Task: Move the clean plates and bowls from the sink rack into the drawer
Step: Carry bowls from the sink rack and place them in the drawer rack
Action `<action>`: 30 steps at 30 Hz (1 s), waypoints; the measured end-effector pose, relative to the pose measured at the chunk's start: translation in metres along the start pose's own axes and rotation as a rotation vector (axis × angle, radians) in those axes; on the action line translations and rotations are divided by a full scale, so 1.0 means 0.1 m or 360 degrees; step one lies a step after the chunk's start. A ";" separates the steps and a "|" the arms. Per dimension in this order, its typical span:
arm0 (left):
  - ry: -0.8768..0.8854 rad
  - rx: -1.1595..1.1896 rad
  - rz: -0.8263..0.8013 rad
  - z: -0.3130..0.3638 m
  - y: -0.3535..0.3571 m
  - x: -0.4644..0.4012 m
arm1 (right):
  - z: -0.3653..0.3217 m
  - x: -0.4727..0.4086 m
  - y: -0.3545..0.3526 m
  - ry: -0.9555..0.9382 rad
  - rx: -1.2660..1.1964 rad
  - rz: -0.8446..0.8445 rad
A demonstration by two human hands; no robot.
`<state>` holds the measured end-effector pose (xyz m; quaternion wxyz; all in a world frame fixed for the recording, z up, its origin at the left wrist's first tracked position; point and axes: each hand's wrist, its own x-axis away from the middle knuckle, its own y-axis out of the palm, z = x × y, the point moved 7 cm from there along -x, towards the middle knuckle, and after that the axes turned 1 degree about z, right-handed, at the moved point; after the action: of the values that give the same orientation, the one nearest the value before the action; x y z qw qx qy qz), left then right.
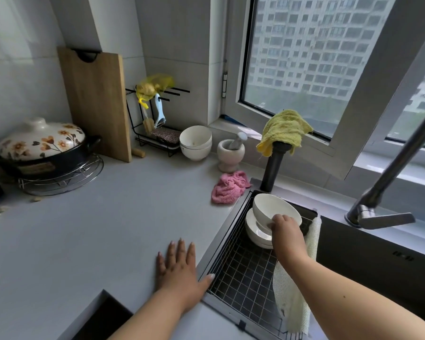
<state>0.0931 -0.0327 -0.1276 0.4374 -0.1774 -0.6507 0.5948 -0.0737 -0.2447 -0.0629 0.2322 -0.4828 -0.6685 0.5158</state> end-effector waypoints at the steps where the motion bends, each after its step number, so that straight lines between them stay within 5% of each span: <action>1: -0.0004 0.0026 -0.0005 -0.01 -0.01 0.03 | -0.02 0.04 -0.06 -0.0042 -0.0011 0.0054; 8: -0.0158 0.0618 0.0242 -0.12 -0.29 0.38 | -0.49 0.43 -0.39 -0.0551 -0.0174 0.0230; 13: -0.0289 0.1609 0.0522 -0.25 -0.49 0.87 | -1.05 1.00 -0.61 -0.1169 -0.0267 0.0384; 20: -0.0495 0.3078 0.0589 -0.58 -0.53 1.71 | -1.88 1.93 -0.63 -0.1883 -0.0478 0.0378; 30: -0.0819 0.3452 0.1127 -1.60 -0.25 3.14 | -3.08 3.10 -0.70 -0.2202 -0.0944 -0.0260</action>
<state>0.0515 0.2964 -0.0068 0.0249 0.2433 0.2144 0.9456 0.0148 0.1735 0.0543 -0.3423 -0.0401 -0.8062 0.4809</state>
